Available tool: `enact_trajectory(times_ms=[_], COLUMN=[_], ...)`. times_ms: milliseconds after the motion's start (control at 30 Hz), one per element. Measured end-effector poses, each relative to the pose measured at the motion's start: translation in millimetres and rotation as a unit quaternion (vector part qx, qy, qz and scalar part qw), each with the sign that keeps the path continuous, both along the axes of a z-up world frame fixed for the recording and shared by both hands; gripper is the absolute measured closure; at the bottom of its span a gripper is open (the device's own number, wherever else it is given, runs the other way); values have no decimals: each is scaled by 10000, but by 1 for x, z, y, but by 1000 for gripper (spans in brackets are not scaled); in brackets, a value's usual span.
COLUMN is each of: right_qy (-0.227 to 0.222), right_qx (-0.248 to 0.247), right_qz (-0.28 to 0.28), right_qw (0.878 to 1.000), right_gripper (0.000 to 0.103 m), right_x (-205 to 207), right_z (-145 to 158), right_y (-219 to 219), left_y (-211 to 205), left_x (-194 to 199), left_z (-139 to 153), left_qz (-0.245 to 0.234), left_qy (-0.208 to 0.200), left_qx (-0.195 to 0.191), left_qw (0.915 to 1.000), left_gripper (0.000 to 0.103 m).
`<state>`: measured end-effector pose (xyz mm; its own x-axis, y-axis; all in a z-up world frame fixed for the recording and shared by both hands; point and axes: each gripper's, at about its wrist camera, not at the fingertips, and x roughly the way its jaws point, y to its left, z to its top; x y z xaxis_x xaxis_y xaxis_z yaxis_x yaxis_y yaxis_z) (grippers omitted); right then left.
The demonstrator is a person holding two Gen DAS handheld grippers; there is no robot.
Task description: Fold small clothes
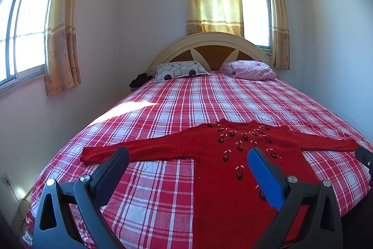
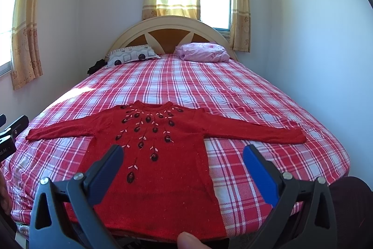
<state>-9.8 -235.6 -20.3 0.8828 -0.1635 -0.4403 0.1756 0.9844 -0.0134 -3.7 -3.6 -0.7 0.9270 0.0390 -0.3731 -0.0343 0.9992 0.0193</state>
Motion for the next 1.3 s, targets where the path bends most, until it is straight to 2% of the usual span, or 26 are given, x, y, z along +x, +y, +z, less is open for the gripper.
enact_trajectory(times_ms=[933,1100,1300], right_qy=[136,257,415], right_qx=[-22,31,251], right_qz=[20,112,281], right_qw=[9999,9996,9984], right_gripper=[0,0,0], right_x=[6,12,24], right_z=[-9,-17,-36], right_y=[-1,-3,-18], left_y=[-2,-2,-10], left_x=[4,9,20], left_z=[-7,-13,-34], left_qz=[3,-47,-43], left_qy=[71,113,214], left_qx=[-5,-61,43], left_qw=[10000,9999,9998], left_gripper=[1,1,1])
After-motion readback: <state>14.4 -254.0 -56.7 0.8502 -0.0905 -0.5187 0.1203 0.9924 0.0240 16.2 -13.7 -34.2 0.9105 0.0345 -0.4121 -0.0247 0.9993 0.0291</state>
